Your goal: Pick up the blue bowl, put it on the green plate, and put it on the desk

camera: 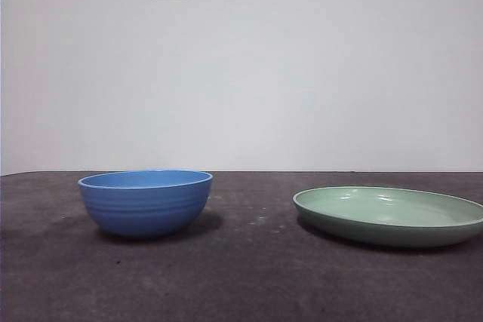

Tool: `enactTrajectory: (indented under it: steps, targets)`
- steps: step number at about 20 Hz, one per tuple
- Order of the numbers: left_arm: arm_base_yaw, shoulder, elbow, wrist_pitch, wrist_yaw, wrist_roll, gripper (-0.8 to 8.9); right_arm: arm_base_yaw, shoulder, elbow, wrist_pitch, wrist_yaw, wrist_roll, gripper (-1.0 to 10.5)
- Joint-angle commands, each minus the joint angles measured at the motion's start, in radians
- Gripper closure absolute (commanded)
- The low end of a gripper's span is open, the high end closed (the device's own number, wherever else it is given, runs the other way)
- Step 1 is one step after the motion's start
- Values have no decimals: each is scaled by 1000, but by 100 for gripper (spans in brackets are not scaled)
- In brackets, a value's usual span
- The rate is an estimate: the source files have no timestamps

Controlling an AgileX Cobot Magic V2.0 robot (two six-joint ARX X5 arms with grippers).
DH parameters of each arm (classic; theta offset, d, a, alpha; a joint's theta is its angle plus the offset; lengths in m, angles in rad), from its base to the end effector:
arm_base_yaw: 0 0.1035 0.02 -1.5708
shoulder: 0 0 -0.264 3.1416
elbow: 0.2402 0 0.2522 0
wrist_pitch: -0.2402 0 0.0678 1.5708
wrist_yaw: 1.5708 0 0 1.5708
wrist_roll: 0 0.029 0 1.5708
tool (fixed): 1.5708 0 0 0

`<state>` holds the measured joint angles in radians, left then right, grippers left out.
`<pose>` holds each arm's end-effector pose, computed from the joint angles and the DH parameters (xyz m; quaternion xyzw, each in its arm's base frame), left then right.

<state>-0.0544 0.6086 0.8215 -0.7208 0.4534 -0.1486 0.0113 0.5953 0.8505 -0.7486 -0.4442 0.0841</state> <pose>0.1113 -0.0188 0.3192 -0.1192 0.2636 -0.2242 0.9306 0.1059 0.0137 0.3269 0.0921 0.2475 0.2087 0.9416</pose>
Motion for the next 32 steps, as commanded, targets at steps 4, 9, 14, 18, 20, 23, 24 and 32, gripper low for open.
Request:
enactTrajectory:
  steps: [4,9,14,18,20,23,24,32]
  targets:
    - [-7,106,89,-143,70,151,804,8,106,69,-163,-102,-116,939]
    - [-27,118,92,-183,75,167,804,44,159,72,-270,-132,-161,939]
    - [-32,117,92,-184,74,167,804,80,175,72,-291,-132,-174,939]
    - [-32,117,92,-184,74,166,658,80,175,72,-291,-132,-171,719]
    - [-32,117,92,-183,74,166,485,80,175,72,-288,-132,-170,558]
    - [-32,117,92,-184,74,162,397,80,175,72,-284,-132,-170,557]
    - [-32,117,92,-183,74,162,397,80,175,72,-284,-132,-170,557]
    - [-57,221,134,-168,59,133,407,80,175,72,-283,-132,-169,557]
